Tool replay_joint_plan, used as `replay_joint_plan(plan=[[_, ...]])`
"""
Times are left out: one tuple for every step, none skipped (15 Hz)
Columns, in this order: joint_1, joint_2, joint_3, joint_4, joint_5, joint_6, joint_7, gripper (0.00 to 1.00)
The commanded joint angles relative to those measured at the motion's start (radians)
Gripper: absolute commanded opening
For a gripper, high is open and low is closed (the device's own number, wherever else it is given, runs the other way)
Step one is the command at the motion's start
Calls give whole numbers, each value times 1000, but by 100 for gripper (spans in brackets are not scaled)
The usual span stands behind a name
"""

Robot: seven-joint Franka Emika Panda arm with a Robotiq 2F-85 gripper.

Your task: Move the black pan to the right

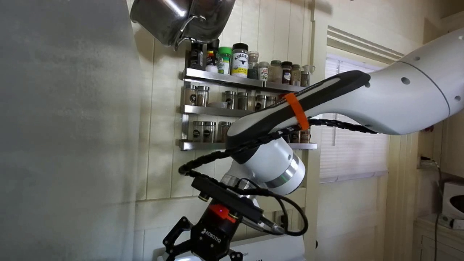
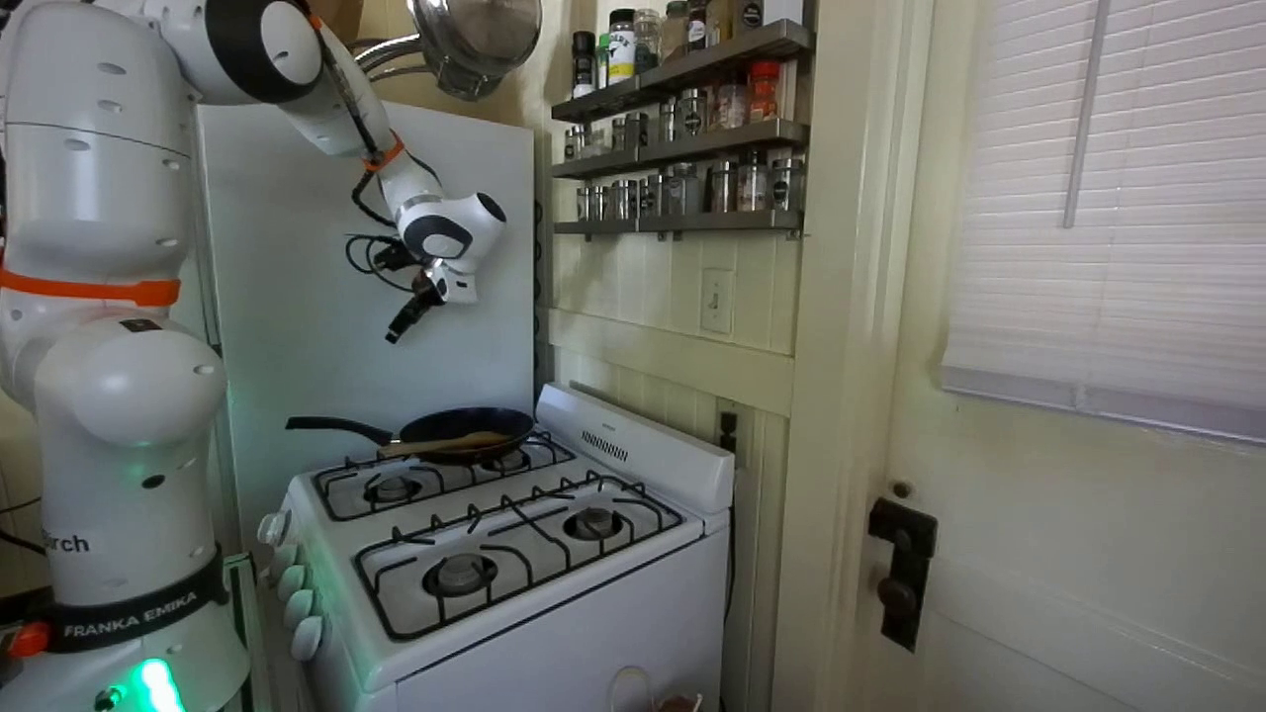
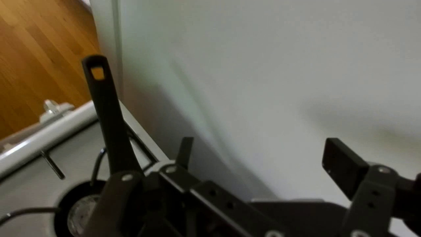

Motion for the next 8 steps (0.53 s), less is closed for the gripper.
replay_joint_plan(plan=[[-11,-103,-6,-73,70,-189,60,100],[-13,-125,-12,-88,51,-246,106,100],[-19,-143,-19,-95,16,-318,116,100],[-23,-163,-24,-108,-23,-362,121,100],[-14,-97,-14,-52,14,-298,92,100],[-20,-116,-17,-65,1,-332,99,100],[-24,-130,-19,-76,-6,-345,103,100],[-26,-139,-19,-83,-9,-350,104,100]])
